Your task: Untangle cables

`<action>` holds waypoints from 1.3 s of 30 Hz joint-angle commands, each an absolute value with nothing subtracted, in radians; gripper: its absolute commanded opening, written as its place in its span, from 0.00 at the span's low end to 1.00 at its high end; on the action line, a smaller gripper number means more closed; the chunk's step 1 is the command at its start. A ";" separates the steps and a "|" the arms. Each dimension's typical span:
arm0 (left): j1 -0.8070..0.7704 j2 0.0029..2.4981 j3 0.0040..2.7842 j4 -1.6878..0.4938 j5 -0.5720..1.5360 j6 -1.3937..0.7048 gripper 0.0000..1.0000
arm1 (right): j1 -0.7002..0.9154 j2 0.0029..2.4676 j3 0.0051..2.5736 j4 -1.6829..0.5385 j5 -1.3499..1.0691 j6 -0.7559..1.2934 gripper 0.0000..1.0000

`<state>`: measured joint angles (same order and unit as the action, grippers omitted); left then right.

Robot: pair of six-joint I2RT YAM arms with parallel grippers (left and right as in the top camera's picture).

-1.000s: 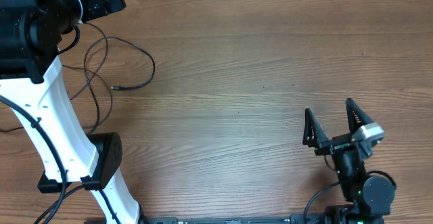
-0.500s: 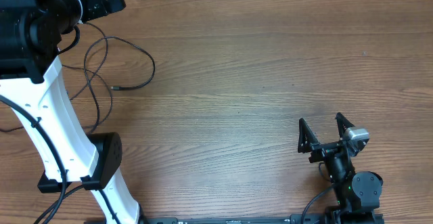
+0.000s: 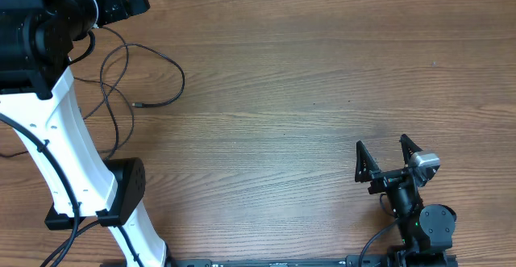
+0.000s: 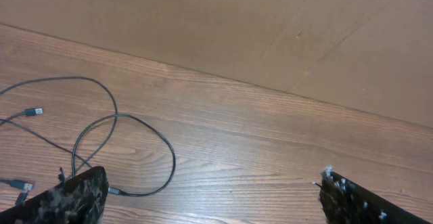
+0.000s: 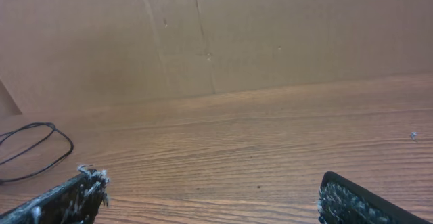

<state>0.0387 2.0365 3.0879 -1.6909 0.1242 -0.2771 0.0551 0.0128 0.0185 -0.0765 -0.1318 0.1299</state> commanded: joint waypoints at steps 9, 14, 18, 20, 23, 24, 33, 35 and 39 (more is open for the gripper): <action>0.033 2.040 3.089 -1.689 0.124 -0.258 0.99 | 0.064 0.004 0.008 -0.072 -0.134 0.129 1.00; 0.032 2.053 3.040 -1.689 0.121 -0.254 1.00 | 0.064 0.004 0.008 -0.072 -0.134 0.129 1.00; 0.032 1.948 2.746 -1.618 0.121 -0.204 1.00 | 0.064 0.004 0.008 -0.072 -0.134 0.129 1.00; 0.032 1.881 2.602 -1.544 0.121 -0.204 0.99 | 0.064 0.004 0.008 -0.072 -0.134 0.129 1.00; 0.032 1.734 2.326 -1.382 0.123 -0.201 1.00 | 0.064 0.004 0.008 -0.072 -0.134 0.129 1.00; 0.032 1.687 2.244 -1.330 0.123 -0.193 1.00 | 0.064 0.004 0.008 -0.072 -0.134 0.129 1.00; 0.034 1.141 1.333 -0.699 0.120 -0.021 0.99 | 0.064 0.004 0.008 -0.072 -0.134 0.129 1.00; 0.034 1.046 1.156 -0.554 0.120 0.005 1.00 | 0.064 0.004 0.008 -0.072 -0.134 0.129 1.00; 0.034 0.866 0.828 -0.302 0.118 0.005 1.00 | 0.064 0.004 0.008 -0.072 -0.134 0.129 1.00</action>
